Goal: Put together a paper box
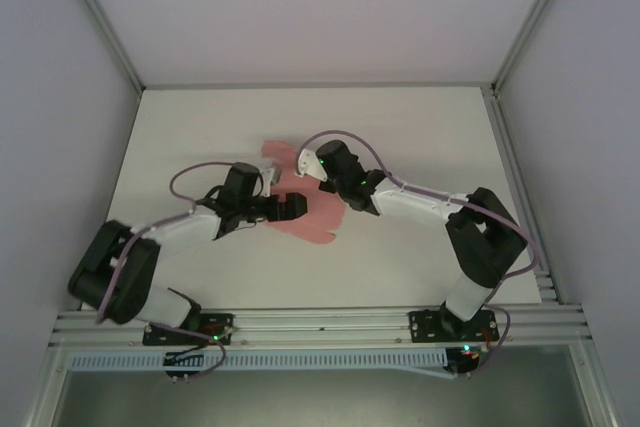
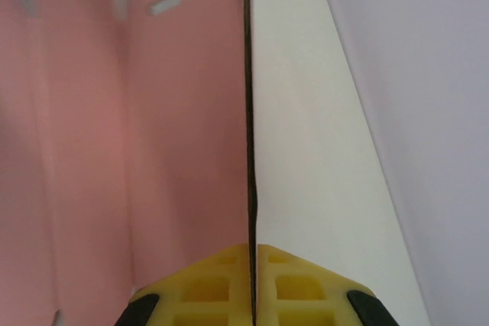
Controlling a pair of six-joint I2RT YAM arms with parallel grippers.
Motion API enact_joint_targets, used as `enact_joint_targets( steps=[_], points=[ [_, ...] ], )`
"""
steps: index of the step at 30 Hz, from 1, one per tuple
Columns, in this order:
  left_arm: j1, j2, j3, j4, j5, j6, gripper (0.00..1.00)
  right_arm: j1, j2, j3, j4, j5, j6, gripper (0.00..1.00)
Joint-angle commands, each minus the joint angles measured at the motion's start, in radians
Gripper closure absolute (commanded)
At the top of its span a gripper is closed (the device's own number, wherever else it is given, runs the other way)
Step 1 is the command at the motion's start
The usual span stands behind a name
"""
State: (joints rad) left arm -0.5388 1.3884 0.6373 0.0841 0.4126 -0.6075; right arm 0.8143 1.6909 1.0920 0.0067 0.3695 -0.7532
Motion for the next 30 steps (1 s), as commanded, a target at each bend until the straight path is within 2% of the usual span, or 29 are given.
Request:
enact_joint_targets(
  steps=[1,3,5,9,12,14,19,26,30],
  points=[
    [0.008,-0.173,0.049,-0.226,-0.192,0.021,0.0,0.006,0.02,-0.012,-0.008,-0.047,-0.061,0.97],
    [0.028,-0.234,0.092,-0.333,-0.329,0.025,0.0,-0.001,0.024,-0.006,-0.018,-0.086,-0.06,0.96],
    [0.069,-0.255,0.125,-0.379,-0.397,0.029,0.0,-0.002,0.028,-0.005,-0.013,-0.107,-0.077,0.95],
    [0.193,-0.203,0.184,-0.346,-0.379,0.035,0.0,-0.002,0.038,0.0,0.008,-0.124,-0.108,0.94],
    [0.25,-0.118,0.234,-0.303,-0.365,0.04,0.0,-0.004,0.047,0.01,0.013,-0.129,-0.118,0.93],
    [0.271,-0.065,0.268,-0.278,-0.307,0.059,0.0,-0.003,0.048,0.013,0.012,-0.133,-0.121,0.93],
    [0.254,0.023,0.303,-0.234,-0.251,0.159,0.0,-0.004,0.048,0.021,0.011,-0.125,-0.109,0.93],
    [0.151,0.104,0.32,-0.248,-0.294,0.253,0.0,-0.002,0.038,0.034,0.004,-0.145,-0.069,0.93],
    [0.1,0.12,0.321,-0.244,-0.358,0.243,0.0,-0.001,0.029,0.048,-0.017,-0.156,-0.033,0.93]
  ],
)
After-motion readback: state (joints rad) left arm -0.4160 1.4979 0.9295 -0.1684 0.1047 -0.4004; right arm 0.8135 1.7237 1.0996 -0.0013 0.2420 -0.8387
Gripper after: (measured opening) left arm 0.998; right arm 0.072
